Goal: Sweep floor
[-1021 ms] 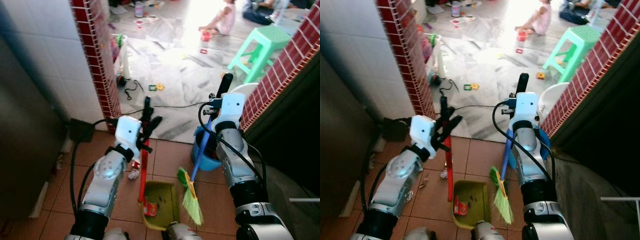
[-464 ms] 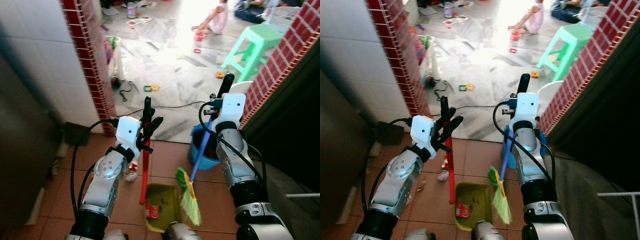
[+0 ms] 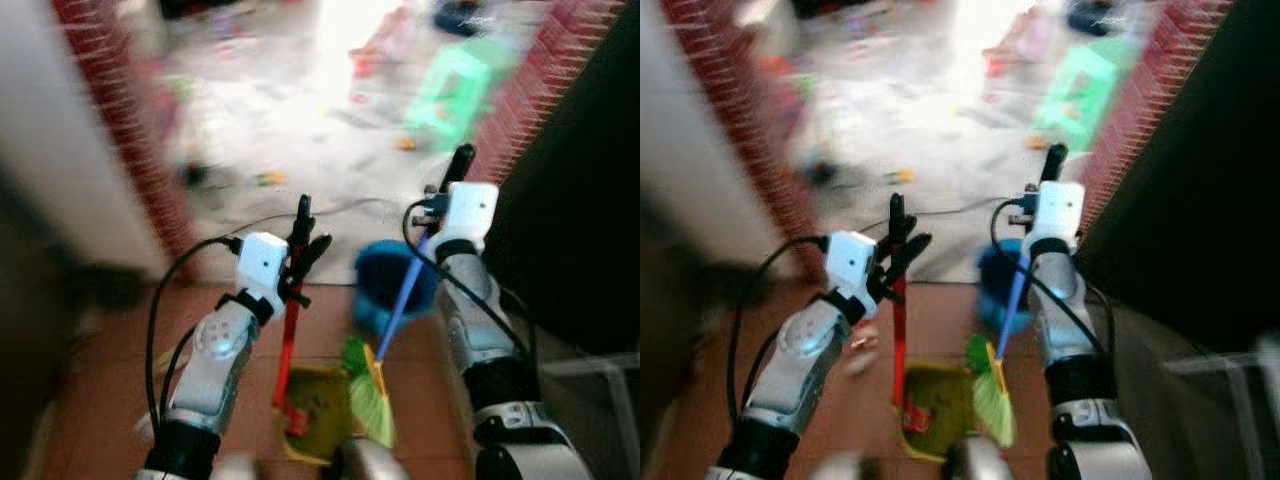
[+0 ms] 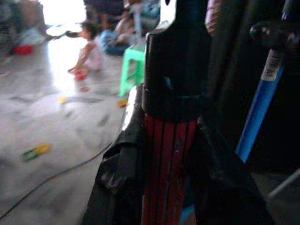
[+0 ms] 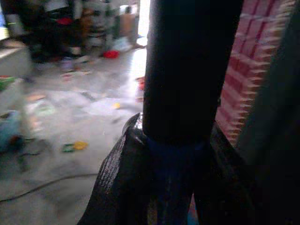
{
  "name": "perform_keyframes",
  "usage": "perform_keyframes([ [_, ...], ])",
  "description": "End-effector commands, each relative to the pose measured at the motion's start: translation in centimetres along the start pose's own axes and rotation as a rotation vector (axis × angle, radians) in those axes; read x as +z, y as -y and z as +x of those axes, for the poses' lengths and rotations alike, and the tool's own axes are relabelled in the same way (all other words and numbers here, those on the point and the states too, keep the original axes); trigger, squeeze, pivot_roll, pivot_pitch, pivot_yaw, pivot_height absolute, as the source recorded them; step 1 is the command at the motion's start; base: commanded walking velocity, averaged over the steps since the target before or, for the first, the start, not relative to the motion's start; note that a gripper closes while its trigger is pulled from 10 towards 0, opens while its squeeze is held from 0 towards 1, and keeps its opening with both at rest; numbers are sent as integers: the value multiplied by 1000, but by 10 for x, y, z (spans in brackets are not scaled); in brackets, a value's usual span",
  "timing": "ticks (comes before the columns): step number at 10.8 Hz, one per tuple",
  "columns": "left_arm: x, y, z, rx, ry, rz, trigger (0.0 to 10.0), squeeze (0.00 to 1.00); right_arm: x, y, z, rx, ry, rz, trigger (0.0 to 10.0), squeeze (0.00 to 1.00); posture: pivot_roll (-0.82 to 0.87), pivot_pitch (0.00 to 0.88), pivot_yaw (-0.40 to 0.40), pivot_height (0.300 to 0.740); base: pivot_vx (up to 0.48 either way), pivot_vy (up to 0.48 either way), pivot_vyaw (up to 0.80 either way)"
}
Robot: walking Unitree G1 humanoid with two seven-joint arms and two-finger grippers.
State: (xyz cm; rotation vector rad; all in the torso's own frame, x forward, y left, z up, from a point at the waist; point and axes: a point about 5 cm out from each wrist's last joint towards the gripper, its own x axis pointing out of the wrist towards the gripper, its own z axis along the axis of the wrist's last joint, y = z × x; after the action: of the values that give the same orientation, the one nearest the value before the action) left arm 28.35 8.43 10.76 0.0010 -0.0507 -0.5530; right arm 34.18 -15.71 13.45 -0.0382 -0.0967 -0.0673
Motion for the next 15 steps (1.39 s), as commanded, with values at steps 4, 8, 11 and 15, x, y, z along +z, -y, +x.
perform_keyframes([
  [4, 9, 3, 2, -20, 44, -10, 10000, 0, -5, 2, -2, 11, -16, -36, 10000, 0, -16, 56, -43, 740, 0, -202, -400],
  [8, 10, 1, 2, -6, 50, -27, 10000, 0, -6, 3, -2, 21, -18, -44, 10000, 0, -14, 51, -44, 740, 0, 0, 0],
  [11, 17, -6, 0, 28, 75, -21, 10000, 0, -6, 2, -1, 31, -16, -47, 10000, 0, -11, 49, -49, 740, 0, 0, 0],
  [15, 30, -32, -19, 124, 102, 8, 10000, 0, -12, 16, -4, 8, -33, -97, 10000, 0, -9, 53, -53, 740, 0, 0, 0],
])
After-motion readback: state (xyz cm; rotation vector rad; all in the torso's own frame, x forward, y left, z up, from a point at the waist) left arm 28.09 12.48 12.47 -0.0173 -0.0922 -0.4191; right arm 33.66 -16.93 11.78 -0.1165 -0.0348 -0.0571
